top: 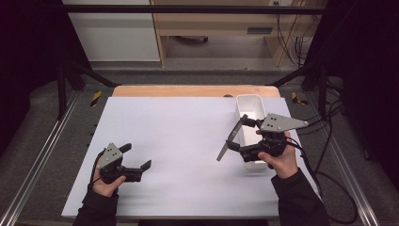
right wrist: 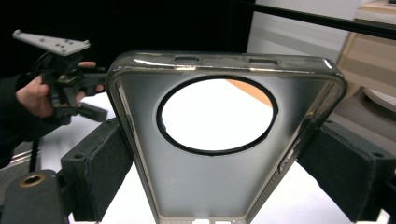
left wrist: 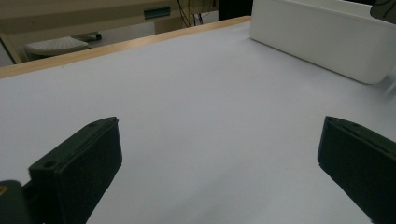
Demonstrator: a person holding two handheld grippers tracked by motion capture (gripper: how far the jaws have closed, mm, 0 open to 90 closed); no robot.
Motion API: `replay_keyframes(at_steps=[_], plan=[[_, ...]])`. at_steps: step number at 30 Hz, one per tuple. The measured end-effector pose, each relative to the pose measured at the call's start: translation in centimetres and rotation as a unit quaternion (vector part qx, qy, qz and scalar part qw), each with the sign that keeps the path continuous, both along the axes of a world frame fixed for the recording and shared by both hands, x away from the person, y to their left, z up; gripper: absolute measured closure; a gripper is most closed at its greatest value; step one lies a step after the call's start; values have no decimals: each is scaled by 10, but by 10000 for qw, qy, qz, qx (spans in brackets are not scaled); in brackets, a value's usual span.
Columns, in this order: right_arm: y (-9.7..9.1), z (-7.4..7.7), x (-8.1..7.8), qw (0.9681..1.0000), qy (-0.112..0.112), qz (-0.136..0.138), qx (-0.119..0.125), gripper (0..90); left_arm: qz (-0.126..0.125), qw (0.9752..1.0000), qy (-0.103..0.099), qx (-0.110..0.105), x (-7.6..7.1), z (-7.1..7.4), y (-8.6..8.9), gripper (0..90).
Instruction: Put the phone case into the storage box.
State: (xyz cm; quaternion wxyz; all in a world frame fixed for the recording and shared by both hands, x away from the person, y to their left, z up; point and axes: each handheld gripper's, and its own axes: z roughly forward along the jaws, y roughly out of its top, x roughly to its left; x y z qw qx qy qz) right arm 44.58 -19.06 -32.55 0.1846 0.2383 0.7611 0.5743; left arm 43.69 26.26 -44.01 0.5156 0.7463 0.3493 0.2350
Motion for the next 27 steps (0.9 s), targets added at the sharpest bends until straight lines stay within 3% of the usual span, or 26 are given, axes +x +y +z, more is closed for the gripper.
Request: replay_keyframes(at_steps=[12, 27], plan=[[-10, 12, 13, 9987, -6, -508, 62, 120, 61, 10000, 3, 12, 1, -3, 6, 0], [-19, 25, 30, 9944, -96, -1042, 157, 119, 202, 9998, 11, 4, 3, -7, 14, 0]])
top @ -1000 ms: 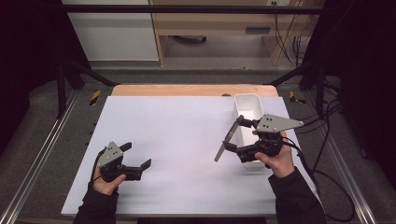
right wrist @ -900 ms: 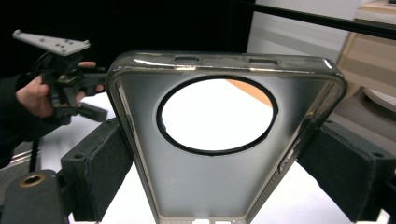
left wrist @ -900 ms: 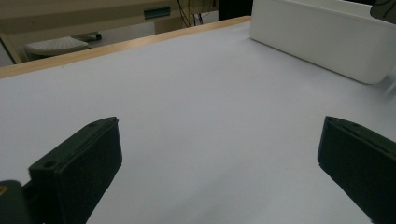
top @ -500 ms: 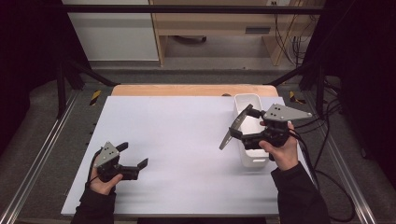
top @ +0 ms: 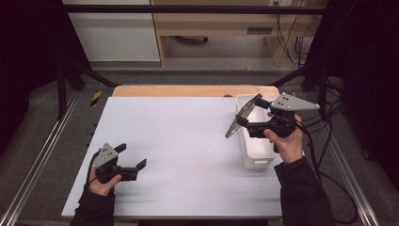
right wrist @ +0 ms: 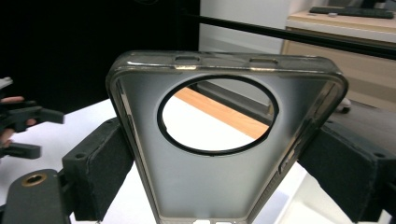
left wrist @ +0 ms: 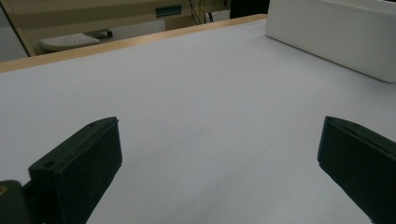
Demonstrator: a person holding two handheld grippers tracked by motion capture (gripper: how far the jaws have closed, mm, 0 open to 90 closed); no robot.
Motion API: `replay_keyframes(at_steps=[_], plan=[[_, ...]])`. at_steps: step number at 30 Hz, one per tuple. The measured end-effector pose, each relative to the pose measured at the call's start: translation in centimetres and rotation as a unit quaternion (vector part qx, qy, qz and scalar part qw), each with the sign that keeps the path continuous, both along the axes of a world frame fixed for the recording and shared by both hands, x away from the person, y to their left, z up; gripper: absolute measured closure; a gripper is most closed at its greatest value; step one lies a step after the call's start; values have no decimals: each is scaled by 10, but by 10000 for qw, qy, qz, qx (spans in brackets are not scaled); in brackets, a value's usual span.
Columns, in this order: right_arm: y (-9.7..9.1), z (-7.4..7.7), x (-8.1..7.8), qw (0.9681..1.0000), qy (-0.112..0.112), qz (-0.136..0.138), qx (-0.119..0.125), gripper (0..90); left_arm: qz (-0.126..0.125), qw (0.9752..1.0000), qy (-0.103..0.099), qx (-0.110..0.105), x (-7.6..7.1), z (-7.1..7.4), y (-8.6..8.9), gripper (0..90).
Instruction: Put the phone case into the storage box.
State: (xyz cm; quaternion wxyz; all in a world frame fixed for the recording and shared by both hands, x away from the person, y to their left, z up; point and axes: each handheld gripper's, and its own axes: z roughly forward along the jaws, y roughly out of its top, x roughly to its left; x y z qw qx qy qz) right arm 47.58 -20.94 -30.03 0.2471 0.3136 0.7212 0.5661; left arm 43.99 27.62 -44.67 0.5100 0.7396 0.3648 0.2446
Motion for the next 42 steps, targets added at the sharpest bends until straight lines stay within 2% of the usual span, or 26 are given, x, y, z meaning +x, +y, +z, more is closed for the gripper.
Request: replay_keyframes(at_steps=[12, 24, 36, 42], plan=[[-8, 4, 17, 9991, -39, -416, -15, 119, -15, 10000, 19, 19, 1, -1, 1, 0], [-13, 3, 39, 9963, 40, -851, -116, 119, -41, 10000, 27, 36, 1, -2, 0, 0], [-17, -1, 61, 9920, 94, -1248, -141, 119, -67, 10000, 19, 51, 1, -2, 0, 0], [-19, -4, 72, 9884, 123, -1502, -179, 119, -64, 10000, 14, 56, 1, -2, -1, 0]])
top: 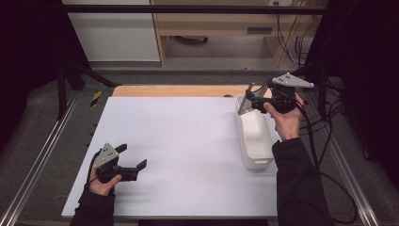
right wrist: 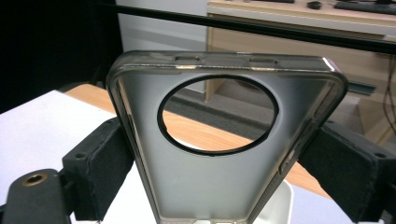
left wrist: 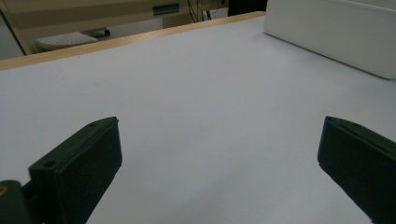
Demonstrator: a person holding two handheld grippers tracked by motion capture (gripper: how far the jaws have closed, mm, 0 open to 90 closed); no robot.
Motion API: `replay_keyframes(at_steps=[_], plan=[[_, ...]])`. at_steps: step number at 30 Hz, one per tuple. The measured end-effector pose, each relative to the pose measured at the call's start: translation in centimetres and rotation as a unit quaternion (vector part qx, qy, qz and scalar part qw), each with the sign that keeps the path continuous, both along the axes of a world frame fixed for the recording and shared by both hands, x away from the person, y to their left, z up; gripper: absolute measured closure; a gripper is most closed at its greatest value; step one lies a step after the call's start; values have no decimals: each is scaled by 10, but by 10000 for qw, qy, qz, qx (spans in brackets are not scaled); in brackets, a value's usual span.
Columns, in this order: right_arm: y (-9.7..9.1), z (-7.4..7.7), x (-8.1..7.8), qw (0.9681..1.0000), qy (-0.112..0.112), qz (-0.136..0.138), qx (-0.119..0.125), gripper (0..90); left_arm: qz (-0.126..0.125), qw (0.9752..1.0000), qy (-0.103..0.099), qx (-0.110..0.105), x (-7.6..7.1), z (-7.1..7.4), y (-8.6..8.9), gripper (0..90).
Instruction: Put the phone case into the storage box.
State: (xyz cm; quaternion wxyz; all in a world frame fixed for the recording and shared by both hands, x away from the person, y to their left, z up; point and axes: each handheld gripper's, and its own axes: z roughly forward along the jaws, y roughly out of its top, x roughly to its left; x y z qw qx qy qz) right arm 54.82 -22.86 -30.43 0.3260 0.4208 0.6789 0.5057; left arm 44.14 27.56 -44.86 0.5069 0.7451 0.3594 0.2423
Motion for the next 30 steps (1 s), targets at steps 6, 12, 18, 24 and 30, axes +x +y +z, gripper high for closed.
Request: replay_keyframes(at_steps=[6, 12, 18, 24, 30], plan=[[-2, -2, 10, 9997, 61, -250, -11, 119, -7, 10000, -3, 0, 0, 0, 0, 0], [-2, -6, 21, 9989, 117, -455, -21, 118, -27, 10000, 8, 36, 1, -1, -1, 0], [-1, -10, 31, 9978, 179, -632, -20, 118, -39, 10000, 12, 39, 1, -1, -1, 0], [-1, -15, 42, 9968, 275, -748, 5, 118, -53, 10000, 14, 55, 1, -1, -2, 0], [0, -21, 52, 9955, 360, -878, -24, 118, -59, 10000, 22, 59, 1, -2, -2, 0]])
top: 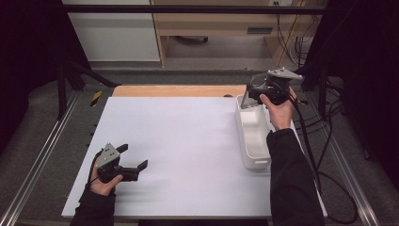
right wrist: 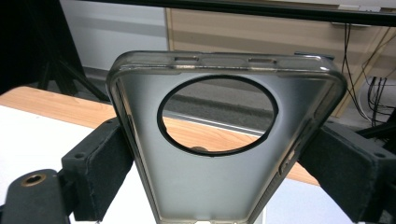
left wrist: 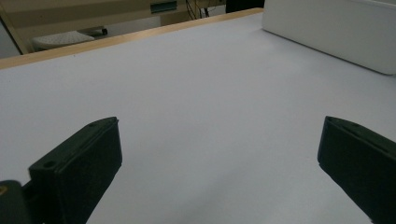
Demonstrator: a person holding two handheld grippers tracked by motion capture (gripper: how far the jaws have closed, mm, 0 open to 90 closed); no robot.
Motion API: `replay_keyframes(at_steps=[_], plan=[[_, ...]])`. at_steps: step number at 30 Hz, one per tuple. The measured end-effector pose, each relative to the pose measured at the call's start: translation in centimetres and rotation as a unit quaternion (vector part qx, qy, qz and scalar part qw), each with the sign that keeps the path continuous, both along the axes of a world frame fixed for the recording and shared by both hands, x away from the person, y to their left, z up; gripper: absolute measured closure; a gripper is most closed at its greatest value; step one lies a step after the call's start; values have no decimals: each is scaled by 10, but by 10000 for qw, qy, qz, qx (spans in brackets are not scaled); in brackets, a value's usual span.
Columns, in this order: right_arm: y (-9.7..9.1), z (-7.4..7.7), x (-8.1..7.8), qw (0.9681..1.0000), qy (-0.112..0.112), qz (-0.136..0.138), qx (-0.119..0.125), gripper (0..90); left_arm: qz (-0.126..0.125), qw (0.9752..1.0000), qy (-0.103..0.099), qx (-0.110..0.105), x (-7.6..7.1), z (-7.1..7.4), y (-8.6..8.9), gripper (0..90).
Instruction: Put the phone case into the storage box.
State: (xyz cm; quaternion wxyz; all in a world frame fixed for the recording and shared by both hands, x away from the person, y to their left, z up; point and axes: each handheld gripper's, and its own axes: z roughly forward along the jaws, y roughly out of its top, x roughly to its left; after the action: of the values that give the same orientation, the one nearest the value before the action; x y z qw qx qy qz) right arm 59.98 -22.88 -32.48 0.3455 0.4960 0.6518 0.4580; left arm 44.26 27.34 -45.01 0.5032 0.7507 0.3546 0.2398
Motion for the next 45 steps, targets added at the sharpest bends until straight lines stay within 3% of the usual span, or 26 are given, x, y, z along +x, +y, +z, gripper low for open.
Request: replay_keyframes(at_steps=[34, 45], plan=[[16, -39, 39, 9978, 423, -450, -259, 117, -89, 9999, 28, 56, 1, -2, -2, 0], [14, -50, 44, 9968, 556, -552, -177, 117, -99, 9999, 33, 63, 2, -2, -3, 0]])
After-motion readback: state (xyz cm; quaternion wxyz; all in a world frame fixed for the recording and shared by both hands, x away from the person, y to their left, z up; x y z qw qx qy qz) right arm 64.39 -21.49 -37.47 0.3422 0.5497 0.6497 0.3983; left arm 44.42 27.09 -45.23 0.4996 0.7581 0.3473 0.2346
